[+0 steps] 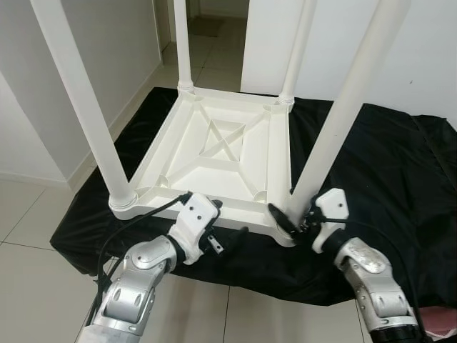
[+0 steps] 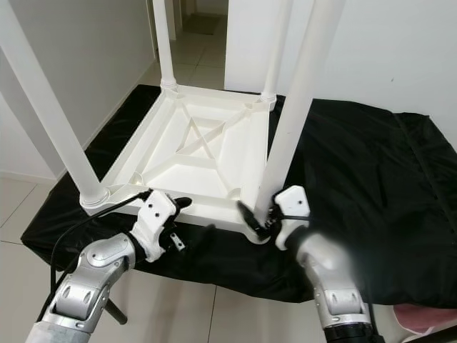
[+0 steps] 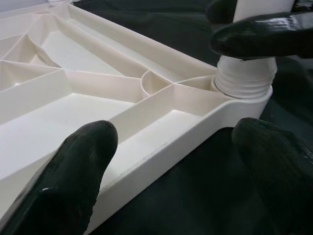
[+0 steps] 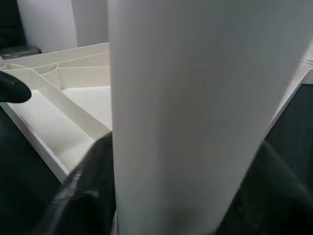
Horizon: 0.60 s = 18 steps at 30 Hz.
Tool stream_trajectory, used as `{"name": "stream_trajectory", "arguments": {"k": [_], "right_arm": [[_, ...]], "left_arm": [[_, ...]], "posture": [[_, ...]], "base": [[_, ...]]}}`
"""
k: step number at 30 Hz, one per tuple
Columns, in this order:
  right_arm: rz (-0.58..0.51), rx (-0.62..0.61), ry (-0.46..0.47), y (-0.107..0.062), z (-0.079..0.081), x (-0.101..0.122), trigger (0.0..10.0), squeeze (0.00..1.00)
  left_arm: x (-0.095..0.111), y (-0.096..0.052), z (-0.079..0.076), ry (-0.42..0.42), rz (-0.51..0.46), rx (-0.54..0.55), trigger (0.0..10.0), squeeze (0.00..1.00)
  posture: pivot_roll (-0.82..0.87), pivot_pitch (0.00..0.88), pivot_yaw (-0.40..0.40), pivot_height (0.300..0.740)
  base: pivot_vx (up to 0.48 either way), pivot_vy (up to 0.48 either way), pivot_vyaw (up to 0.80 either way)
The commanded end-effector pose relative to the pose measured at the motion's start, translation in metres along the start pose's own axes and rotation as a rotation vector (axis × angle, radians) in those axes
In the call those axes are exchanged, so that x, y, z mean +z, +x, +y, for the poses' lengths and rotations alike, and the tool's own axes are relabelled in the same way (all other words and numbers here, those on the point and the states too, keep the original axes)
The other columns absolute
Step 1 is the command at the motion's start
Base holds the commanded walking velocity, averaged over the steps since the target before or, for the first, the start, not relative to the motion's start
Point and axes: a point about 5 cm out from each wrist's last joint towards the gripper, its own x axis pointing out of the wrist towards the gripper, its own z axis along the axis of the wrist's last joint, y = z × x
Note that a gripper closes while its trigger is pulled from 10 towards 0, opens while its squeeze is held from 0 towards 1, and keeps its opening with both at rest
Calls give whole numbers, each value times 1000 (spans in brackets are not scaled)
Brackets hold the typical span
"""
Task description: Building children table
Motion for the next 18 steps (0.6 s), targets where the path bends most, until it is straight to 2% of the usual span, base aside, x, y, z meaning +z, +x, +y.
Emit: {"name": "stream_trajectory", "arguments": {"k": [1,11,12,13,18], "right_arm": [[9,23,-3,-1,-5,-2,0,0],[41,72,-11,-7,-5,-6,0,0],[48,72,0,-7,-6,-8,0,0],[53,73,11,-8,-6,-9,10000,0],[46,63,26,-6,-5,-8,10000,0]], "left_arm": [[1,3,-1,10,9,-47,10000,0],[2,0,3,30,26,-53,10000,0],[4,0,3,38,-3,-56,10000,0],[5,0,3,43,-24,-54,10000,0],[5,-3,3,43,-16,-52,10000,0]], "posture": [[7,0,-3,740],[-8,0,8,740],[-6,2,7,740],[-6,2,7,740],[-1,8,5,740]], "base": [[0,0,0],[0,0,0],[0,0,0],[0,0,0],[0,0,0]]}}
